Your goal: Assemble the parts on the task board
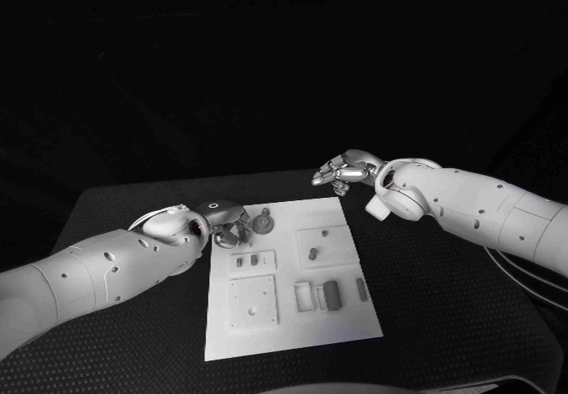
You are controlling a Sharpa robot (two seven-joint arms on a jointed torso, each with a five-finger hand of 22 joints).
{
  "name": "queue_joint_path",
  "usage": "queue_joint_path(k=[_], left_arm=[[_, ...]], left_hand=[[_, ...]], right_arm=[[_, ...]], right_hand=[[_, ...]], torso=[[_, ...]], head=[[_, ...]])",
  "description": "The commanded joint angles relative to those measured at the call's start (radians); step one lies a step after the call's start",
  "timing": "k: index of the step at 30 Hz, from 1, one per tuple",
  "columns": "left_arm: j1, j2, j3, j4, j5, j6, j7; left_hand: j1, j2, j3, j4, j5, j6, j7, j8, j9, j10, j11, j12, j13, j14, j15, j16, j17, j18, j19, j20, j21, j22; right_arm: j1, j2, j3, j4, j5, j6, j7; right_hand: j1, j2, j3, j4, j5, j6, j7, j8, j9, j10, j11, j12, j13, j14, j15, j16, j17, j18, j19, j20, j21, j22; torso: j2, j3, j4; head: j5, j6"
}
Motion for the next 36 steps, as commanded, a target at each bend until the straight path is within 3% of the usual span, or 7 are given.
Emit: queue_joint_path(k=[1,3,8,13,20,25,36], left_arm=[[0.001,0.001,-0.001,0.003,-0.016,0.023,-0.002],[0.001,0.001,-0.005,0.004,-0.034,0.022,-0.001],[0.000,0.008,-0.029,0.007,-0.035,0.028,0.003],[0.000,0.010,-0.029,0.004,-0.035,0.018,0.005],[0.000,0.008,-0.029,0.003,-0.034,0.014,0.003],[0.000,0.004,-0.029,-0.004,-0.034,0.011,0.000],[0.000,-0.024,-0.025,0.017,-0.031,-0.003,0.002]], left_hand=[[0.004,0.010,0.005,0.000,0.005,0.008,-0.002,0.003,0.001,0.014,0.008,0.003,0.002,0.001,-0.008,-0.004,0.001,0.086,-0.003,-0.006,0.005,0.021],[0.004,0.010,0.005,0.000,0.005,0.008,-0.002,0.003,0.001,0.014,0.008,0.002,0.002,0.001,-0.008,-0.004,0.001,0.086,-0.003,-0.006,0.005,0.021],[0.004,0.009,0.005,-0.001,0.005,0.008,-0.002,0.003,0.001,0.014,0.008,0.002,0.002,0.001,-0.008,-0.005,0.001,0.086,-0.003,-0.007,0.005,0.021],[0.004,0.009,0.005,0.000,0.005,0.008,-0.002,0.003,0.001,0.014,0.008,0.002,0.002,0.000,-0.008,-0.005,0.001,0.085,-0.003,-0.007,0.005,0.021],[0.004,0.009,0.005,0.000,0.005,0.008,-0.002,0.003,0.001,0.015,0.008,0.002,0.002,0.000,-0.008,-0.005,0.001,0.085,-0.003,-0.007,0.005,0.021],[0.004,0.009,0.006,0.000,0.005,0.008,-0.002,0.003,0.001,0.015,0.008,0.002,0.002,0.000,-0.008,-0.005,0.001,0.085,-0.003,-0.007,0.005,0.021],[0.005,0.009,0.006,-0.001,0.005,0.010,-0.003,0.004,0.001,0.017,0.007,0.002,0.003,0.000,-0.009,-0.005,0.001,0.085,-0.003,-0.008,0.005,0.021]], right_arm=[[0.000,0.000,0.000,0.002,0.002,0.004,0.008],[0.000,-0.001,0.000,0.003,0.002,0.004,0.008],[0.000,0.000,0.000,0.002,0.002,0.004,0.009],[0.000,0.001,0.000,0.000,0.002,0.004,0.009],[0.000,-0.001,0.000,0.001,0.002,0.003,0.009],[0.000,-0.001,0.000,0.000,0.002,0.003,0.009],[0.000,0.000,0.000,-0.001,0.002,0.003,0.010]], right_hand=[[0.000,0.004,0.005,-0.001,0.006,0.000,0.007,-0.002,-0.001,-0.002,-0.002,0.005,-0.002,0.001,-0.007,0.005,-0.002,0.011,0.006,-0.002,0.001,-0.001],[0.000,0.004,0.005,-0.001,0.006,0.000,0.007,-0.002,-0.001,-0.002,-0.002,0.005,-0.002,0.001,-0.007,0.005,-0.002,0.011,0.006,-0.002,0.001,-0.001],[0.000,0.005,0.005,-0.001,0.006,0.000,0.007,-0.002,-0.001,-0.002,-0.002,0.005,-0.002,0.001,-0.007,0.005,-0.002,0.011,0.006,-0.002,0.001,-0.001],[-0.001,0.005,0.005,-0.001,0.006,0.000,0.007,-0.002,-0.001,-0.002,-0.002,0.005,-0.002,0.001,-0.007,0.005,-0.002,0.011,0.006,-0.002,0.001,-0.001],[-0.001,0.005,0.005,-0.001,0.006,0.000,0.007,-0.002,0.000,-0.002,-0.002,0.005,-0.002,0.001,-0.007,0.005,-0.002,0.011,0.006,-0.002,0.001,-0.001],[-0.001,0.005,0.005,-0.001,0.006,0.000,0.007,-0.002,0.000,-0.002,-0.002,0.005,-0.002,0.001,-0.007,0.005,-0.002,0.011,0.006,-0.002,0.001,-0.001],[-0.001,0.005,0.005,-0.001,0.006,0.000,0.007,-0.002,0.000,-0.002,-0.002,0.005,-0.002,0.001,-0.007,0.005,-0.002,0.011,0.006,-0.002,0.001,-0.001]], torso=[[-0.001,0.0004,0.0006],[-0.001,0.0004,0.0012],[-0.001,0.0011,-0.0008],[0.001,0.0000,-0.0017],[0.000,0.0014,0.0000],[0.000,-0.0002,0.0006],[0.000,-0.0014,0.0011]], head=[[-0.001,-0.001],[-0.001,-0.001],[0.000,-0.001],[-0.002,0.000],[-0.005,-0.001],[-0.006,0.000],[-0.009,0.002]])
